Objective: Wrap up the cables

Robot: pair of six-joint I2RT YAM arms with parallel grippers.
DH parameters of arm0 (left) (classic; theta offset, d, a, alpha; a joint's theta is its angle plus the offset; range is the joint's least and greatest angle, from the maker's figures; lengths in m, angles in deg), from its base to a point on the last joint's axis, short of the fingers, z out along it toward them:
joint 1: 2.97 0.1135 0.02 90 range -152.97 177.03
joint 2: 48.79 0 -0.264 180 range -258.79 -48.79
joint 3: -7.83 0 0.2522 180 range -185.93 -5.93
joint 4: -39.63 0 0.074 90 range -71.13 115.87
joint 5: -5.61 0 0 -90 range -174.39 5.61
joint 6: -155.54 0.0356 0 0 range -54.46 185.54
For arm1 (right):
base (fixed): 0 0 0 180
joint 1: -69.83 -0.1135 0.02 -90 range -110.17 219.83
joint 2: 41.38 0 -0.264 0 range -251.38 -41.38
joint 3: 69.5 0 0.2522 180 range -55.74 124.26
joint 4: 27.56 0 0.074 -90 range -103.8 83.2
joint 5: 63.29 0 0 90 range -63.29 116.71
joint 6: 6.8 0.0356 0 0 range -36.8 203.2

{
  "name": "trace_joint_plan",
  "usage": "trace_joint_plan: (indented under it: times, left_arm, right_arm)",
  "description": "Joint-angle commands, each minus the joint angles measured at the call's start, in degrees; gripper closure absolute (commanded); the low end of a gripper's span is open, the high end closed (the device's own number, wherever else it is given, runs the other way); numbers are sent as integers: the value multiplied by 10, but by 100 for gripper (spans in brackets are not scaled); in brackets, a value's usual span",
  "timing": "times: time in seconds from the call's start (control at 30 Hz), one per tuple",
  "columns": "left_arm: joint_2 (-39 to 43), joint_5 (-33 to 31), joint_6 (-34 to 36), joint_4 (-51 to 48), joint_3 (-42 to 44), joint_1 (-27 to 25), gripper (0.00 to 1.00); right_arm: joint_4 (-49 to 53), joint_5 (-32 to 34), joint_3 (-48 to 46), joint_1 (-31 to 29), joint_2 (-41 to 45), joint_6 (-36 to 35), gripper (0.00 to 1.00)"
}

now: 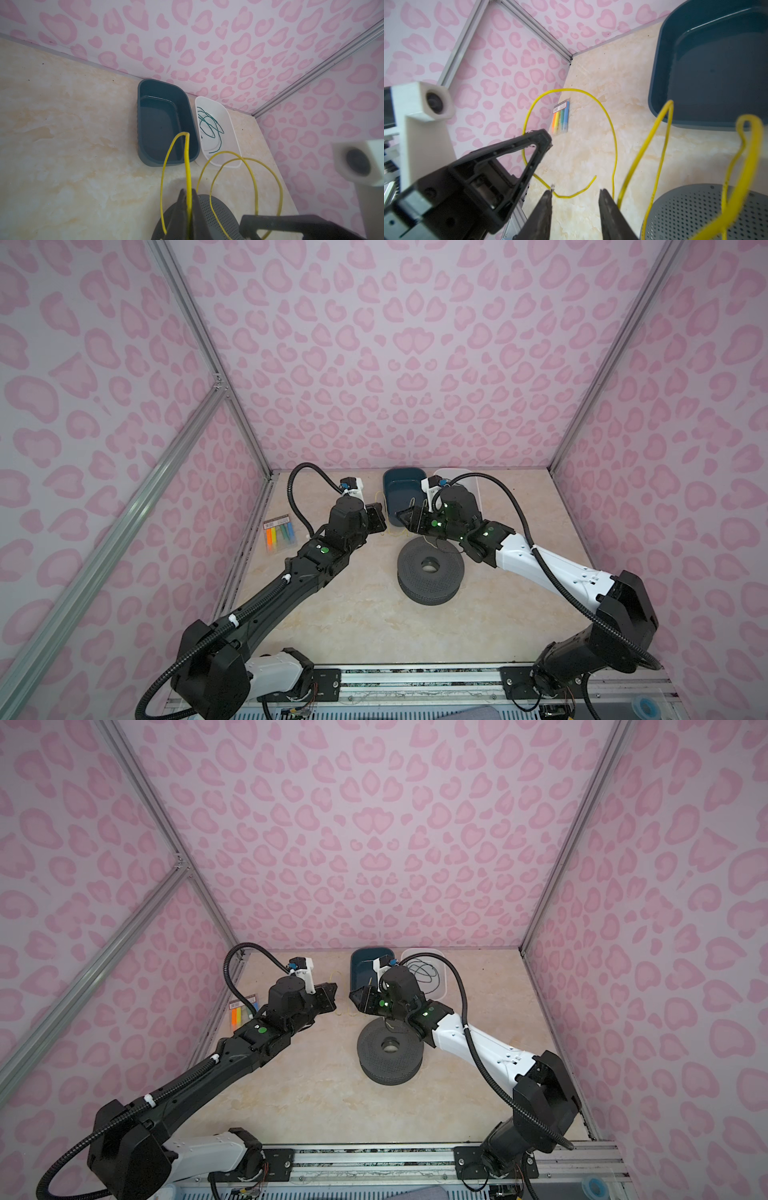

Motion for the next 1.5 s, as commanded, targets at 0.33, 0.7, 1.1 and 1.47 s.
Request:
trace_joint_plan:
  times: [0.33,0.7,1.1,1.47]
  left_arm:
    - [-6,32,-3,5,-5,-1,96]
    - [-8,28,12,3,-3,0,96]
    - [-18,75,7,15,-8,-1,96]
    - [6,81,26,9,23,-1,96]
  right_arm:
    - [51,11,37,-14,0,-65,65]
    - [68,31,5,-13,29,-74,67]
    - [54,20,22,8,-28,-72,72]
    - [73,52,8,76,34,-95,100]
